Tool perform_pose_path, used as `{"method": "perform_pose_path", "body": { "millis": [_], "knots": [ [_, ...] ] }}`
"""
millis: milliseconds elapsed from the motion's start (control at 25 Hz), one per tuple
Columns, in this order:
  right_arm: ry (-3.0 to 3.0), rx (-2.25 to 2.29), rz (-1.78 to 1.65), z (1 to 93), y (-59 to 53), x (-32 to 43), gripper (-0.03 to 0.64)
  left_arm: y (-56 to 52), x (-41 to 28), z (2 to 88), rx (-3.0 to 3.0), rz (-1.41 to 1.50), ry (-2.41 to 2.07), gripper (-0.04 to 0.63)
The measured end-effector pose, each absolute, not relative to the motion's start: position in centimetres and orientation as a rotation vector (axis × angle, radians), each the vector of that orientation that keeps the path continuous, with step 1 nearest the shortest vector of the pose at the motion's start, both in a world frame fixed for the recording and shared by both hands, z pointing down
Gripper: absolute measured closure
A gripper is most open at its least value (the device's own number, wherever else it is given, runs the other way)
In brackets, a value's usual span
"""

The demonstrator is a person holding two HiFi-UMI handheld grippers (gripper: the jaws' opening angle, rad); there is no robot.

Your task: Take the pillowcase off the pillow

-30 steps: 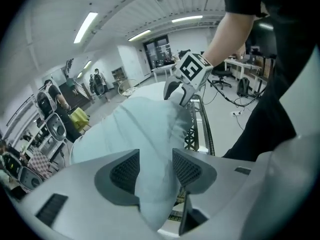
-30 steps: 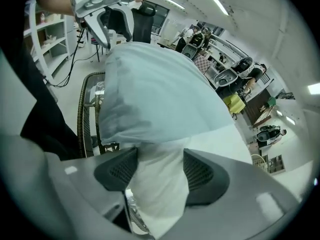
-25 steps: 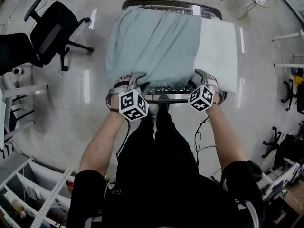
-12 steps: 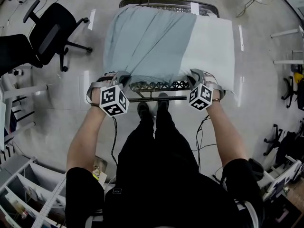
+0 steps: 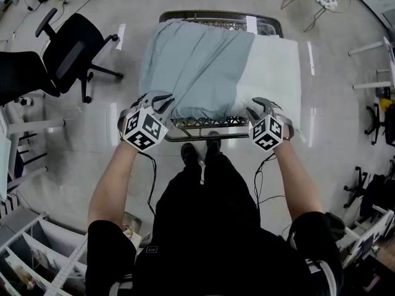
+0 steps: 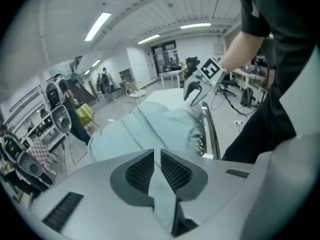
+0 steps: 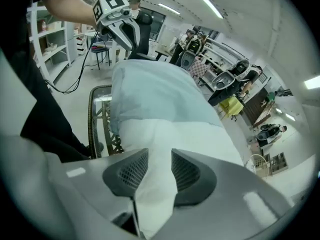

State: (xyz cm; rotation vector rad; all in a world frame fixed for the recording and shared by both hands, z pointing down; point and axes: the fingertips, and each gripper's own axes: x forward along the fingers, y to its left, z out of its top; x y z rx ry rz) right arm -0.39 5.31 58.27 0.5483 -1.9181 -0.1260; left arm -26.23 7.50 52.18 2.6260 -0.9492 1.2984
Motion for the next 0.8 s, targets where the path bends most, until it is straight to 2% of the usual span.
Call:
{"method": "perform_pose_path", "body": {
  "millis": [160,400,680,800],
  "knots": [
    [-1.928,0.662,-0.118,55.3,0.8,1.1,0.460,2.0,-29.1,49.6,2.557,1.189,-1.089,0.551],
    [-1.929,0.681,-0.072,55.3,-9.3,2.7,0.412,-7.5,-29.8,50.0,2.468,1.252,-1.106,0.546],
    [-1.972,0.490,0.015,57.7,-18.9,2.4,0.301,-18.6,-30.8,53.2,2.336,1.288,-1.118,0.479],
    [-1.993,0.365,0.041,58.4,-21.4,2.0,0.220,-21.7,-32.0,54.3,2.291,1.302,-1.114,0.474]
  ]
}}
